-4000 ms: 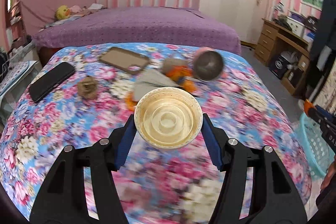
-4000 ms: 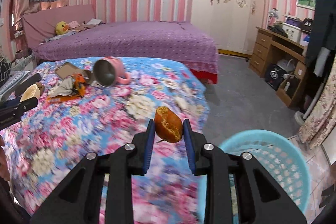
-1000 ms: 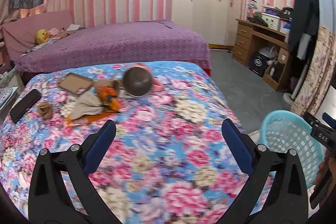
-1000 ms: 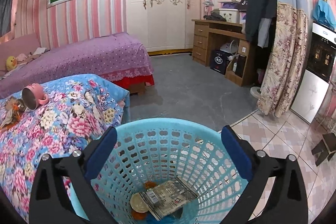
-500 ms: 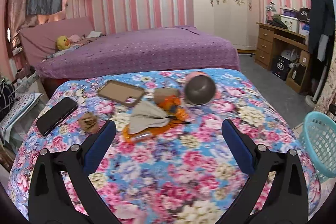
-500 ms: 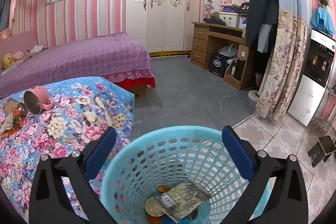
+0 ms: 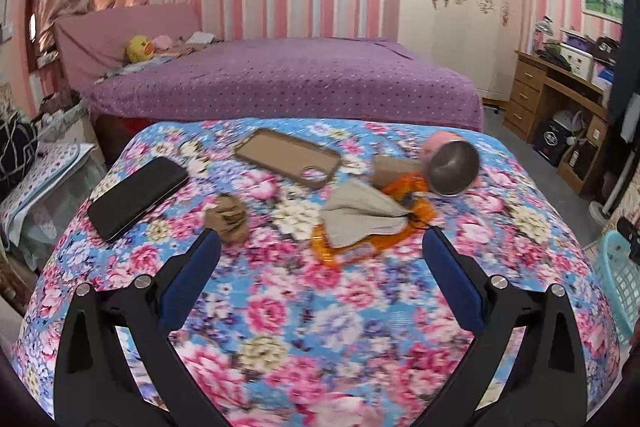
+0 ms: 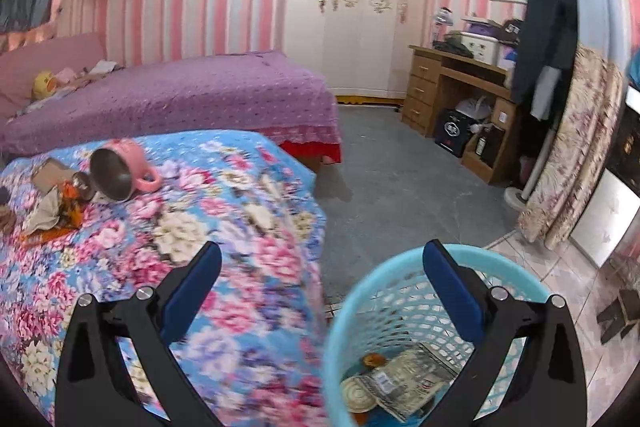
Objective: Collect trash
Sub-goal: 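Move both grippers back over the bed toward the brown paper and beige cloth, then grasp the brown crumpled paper with the left gripper while the right gripper grasps the beige cloth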
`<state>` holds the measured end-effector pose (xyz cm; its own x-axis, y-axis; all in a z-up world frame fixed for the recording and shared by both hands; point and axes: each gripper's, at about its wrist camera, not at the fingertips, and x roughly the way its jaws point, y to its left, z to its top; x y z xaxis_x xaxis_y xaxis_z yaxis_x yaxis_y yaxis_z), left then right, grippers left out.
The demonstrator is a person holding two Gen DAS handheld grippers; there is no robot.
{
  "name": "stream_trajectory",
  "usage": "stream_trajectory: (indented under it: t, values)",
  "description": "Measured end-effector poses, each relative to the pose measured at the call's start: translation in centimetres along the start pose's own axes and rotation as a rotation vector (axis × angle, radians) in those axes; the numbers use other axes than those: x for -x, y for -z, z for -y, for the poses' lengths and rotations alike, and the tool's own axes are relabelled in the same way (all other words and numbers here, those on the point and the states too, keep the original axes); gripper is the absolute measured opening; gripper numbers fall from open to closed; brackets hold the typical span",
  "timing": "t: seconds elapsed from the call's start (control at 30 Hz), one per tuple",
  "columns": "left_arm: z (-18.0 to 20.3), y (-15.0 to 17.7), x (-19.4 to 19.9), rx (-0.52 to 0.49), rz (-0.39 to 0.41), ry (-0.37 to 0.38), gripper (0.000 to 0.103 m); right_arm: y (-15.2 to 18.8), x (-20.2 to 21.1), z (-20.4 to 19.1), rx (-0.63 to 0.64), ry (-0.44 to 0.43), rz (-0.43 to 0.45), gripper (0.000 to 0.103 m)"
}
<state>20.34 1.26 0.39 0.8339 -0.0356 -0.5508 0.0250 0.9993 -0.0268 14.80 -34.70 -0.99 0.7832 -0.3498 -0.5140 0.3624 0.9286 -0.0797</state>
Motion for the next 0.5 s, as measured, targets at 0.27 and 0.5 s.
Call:
stream_trajectory:
  t: [0.27,0.5]
  values:
    - [-4.7,-0.5,-2.2,0.071,-0.034,-0.063,0.097,-0.9,-1.0,-6.7,0.052,-0.139,-0.029,0.098]
    - [-8.6,-0.6,-4.4,0.122,-0.095,-0.101,0.097,-1.4,-1.2,-12.6,0.127,-0.22,-0.037,0.098]
